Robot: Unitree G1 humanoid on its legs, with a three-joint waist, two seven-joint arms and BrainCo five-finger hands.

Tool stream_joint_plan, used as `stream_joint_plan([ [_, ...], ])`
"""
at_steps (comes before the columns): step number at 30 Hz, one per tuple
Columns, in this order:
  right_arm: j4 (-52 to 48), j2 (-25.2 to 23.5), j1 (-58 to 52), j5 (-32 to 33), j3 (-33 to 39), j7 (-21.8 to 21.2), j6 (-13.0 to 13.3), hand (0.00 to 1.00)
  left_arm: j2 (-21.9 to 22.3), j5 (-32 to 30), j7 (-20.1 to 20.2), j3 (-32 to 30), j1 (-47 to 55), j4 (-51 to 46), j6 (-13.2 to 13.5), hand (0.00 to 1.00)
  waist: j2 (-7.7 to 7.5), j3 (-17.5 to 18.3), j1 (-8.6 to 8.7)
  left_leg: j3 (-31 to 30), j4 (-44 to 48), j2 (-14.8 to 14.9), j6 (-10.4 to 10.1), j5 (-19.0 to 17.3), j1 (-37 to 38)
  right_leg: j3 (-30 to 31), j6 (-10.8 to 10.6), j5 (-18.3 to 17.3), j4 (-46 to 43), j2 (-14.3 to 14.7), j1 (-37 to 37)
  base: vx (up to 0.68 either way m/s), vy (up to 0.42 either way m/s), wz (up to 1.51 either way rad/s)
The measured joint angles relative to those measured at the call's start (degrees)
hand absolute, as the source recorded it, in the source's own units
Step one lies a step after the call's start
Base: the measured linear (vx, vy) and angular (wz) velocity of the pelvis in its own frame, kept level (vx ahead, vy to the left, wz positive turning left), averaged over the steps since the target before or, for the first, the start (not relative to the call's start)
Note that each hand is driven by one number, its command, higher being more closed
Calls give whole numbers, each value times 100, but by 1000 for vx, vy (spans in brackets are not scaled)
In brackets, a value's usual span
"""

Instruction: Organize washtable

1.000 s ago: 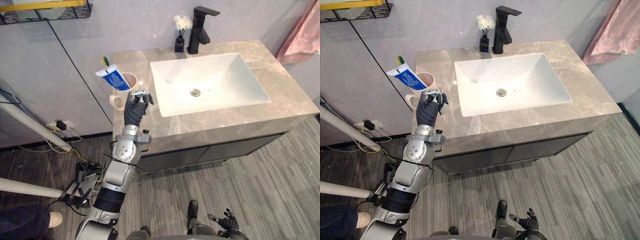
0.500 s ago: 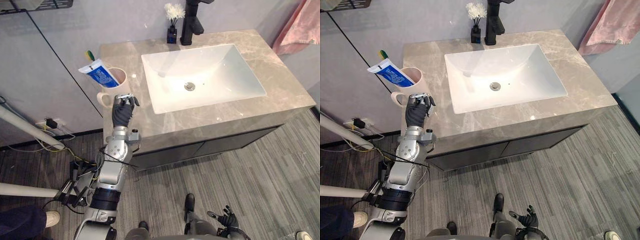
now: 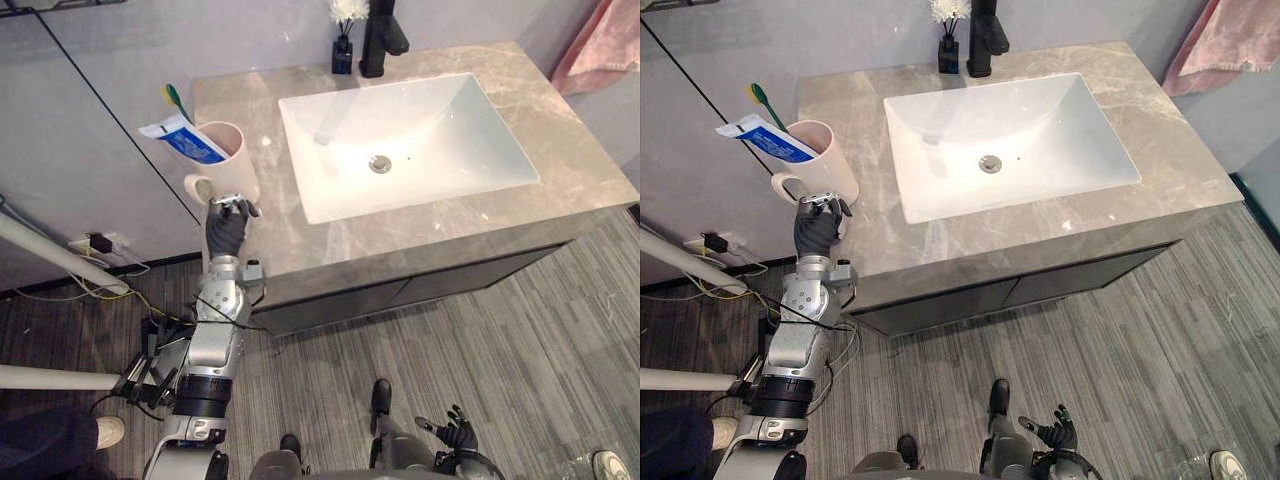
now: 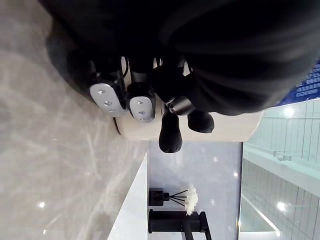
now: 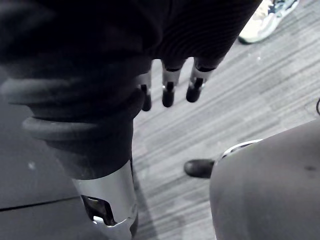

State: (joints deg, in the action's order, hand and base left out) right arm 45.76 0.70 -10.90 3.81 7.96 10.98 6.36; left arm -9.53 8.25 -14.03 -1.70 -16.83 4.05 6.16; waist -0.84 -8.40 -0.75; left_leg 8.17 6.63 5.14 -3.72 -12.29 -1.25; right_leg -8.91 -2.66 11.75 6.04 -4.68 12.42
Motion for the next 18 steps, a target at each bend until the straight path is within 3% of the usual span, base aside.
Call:
stream_joint_plan([
  [18, -1, 10, 1, -6, -9, -4, 3, 0, -21, -189, -34, -135, 230, -264, -14, 100, 15, -9, 0, 49, -57, 26, -17, -10, 104, 92, 9, -13, -2, 49, -3, 10, -1, -2],
])
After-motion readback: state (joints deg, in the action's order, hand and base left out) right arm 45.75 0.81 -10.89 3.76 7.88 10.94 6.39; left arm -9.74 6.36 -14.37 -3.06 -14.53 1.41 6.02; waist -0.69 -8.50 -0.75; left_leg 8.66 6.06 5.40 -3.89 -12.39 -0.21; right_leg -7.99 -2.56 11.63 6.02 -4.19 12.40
